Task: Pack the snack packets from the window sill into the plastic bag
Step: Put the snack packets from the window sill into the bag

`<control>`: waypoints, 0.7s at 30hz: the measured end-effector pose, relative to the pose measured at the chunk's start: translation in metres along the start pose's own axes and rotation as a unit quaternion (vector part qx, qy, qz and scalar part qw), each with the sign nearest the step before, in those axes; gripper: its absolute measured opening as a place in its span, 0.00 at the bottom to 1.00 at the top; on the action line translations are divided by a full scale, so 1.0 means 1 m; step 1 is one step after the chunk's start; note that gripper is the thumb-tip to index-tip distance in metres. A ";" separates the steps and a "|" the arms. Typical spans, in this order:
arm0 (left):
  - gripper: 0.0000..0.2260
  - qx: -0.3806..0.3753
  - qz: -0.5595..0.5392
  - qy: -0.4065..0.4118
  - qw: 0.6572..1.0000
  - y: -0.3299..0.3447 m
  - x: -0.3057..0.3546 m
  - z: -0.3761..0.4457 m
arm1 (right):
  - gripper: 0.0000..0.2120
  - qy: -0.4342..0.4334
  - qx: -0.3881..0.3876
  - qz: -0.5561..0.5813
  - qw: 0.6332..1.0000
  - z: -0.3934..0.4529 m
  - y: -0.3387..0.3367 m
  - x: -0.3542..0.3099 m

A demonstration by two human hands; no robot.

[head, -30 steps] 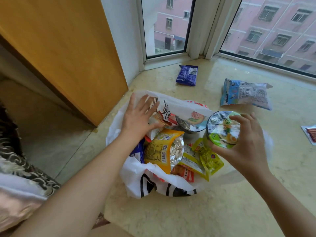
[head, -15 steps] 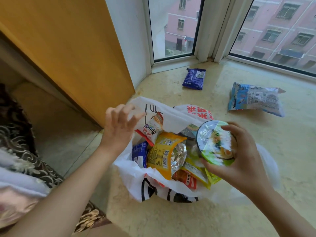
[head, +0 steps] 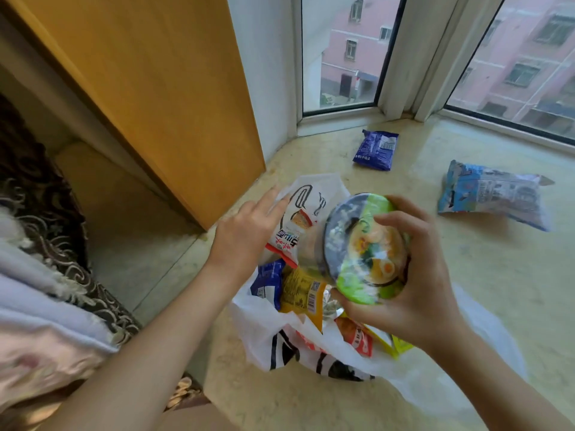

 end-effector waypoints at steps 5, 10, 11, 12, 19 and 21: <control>0.31 0.027 0.017 0.001 0.999 0.003 -0.002 -0.002 | 0.37 0.040 -0.071 -0.047 0.996 0.018 0.040 0.035; 0.32 0.047 0.003 -0.002 0.999 0.000 -0.003 0.002 | 0.37 0.081 -0.060 -0.109 0.989 0.037 0.032 0.066; 0.32 0.049 -0.004 -0.005 0.999 -0.001 -0.002 0.003 | 0.37 0.090 -0.060 -0.119 0.987 0.041 0.030 0.070; 0.31 0.052 -0.008 -0.008 0.999 -0.002 -0.002 0.004 | 0.37 0.096 -0.063 -0.134 0.984 0.046 0.028 0.074; 0.34 0.071 -0.012 -0.036 0.997 -0.015 -0.002 0.017 | 0.38 0.108 -0.137 -0.283 0.943 0.068 0.031 0.081; 0.34 0.079 -0.012 -0.042 0.996 -0.017 -0.002 0.021 | 0.40 0.089 -0.150 -0.366 0.914 0.070 0.036 0.077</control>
Point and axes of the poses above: each hand's wrist, its own z-axis towards the middle knuckle, its own y-axis out of the palm, x = y × z, the point moved 5 cm from there along z, towards the middle knuckle, and after that the axes turned 8 degrees about -x, right-handed, at the moved point
